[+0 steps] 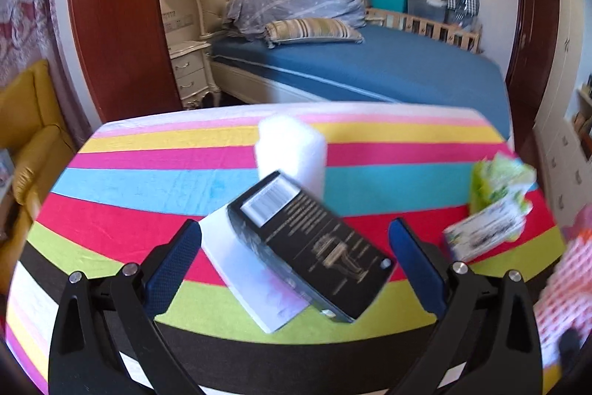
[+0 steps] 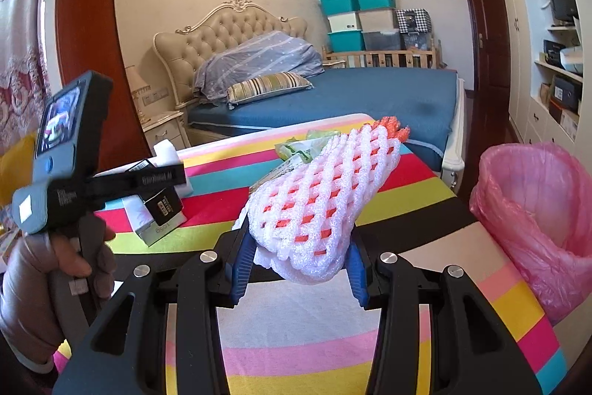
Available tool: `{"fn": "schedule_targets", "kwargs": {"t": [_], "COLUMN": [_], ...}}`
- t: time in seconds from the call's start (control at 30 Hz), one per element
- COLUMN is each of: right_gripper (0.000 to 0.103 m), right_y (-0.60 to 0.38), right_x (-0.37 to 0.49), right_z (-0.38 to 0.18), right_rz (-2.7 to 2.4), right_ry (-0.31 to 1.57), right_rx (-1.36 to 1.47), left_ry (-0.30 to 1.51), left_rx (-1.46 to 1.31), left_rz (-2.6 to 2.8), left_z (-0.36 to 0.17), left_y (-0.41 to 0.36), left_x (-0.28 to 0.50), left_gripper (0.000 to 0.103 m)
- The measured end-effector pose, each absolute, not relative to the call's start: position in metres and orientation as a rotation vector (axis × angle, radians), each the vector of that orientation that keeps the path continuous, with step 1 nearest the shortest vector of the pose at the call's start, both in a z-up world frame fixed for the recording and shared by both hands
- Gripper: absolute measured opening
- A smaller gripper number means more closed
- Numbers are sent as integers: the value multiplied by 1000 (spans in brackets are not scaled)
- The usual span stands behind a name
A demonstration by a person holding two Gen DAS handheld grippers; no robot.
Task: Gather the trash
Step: 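Grasp the black product box with the left gripper while the right gripper holds the net, then carry the pink net and black box toward the pink bin with both grippers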
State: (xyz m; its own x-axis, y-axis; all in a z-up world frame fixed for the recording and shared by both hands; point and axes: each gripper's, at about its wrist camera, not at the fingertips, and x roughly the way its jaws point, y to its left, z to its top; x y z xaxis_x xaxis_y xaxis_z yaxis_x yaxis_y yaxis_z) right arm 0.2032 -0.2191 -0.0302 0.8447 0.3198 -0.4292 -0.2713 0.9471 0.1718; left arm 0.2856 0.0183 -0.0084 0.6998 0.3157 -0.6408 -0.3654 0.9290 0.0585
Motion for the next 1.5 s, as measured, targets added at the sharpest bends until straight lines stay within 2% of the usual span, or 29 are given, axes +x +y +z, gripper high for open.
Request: {"fn": "schedule_targets", "kwargs": {"t": [0.3, 0.37, 0.43, 0.5, 0.57, 0.63, 1.03, 1.5], "right_gripper": [43, 43, 43, 43, 43, 43, 43, 43], "right_y": [-225, -224, -224, -224, -224, -224, -221, -224], "right_x": [207, 208, 208, 207, 209, 210, 213, 197], "right_z": [-30, -31, -31, -31, -30, -30, -32, -28], "right_rz": [309, 308, 306, 307, 308, 309, 323, 332], "right_ry": [479, 478, 478, 479, 480, 480, 498, 473], "right_rx": [127, 123, 120, 118, 120, 120, 111, 81], "left_ry": [634, 632, 645, 648, 640, 623, 530, 451], "left_rx": [-119, -136, -154, -162, -148, -125, -89, 39], "left_rz": [290, 253, 225, 204, 188, 187, 140, 66], "left_z": [-13, -15, -18, -21, -23, -24, -21, -16], "left_y": [60, 66, 69, 67, 63, 57, 47, -1], "left_x": [231, 228, 229, 228, 227, 221, 184, 151], "left_gripper": [96, 85, 82, 74, 52, 38, 38, 38]}}
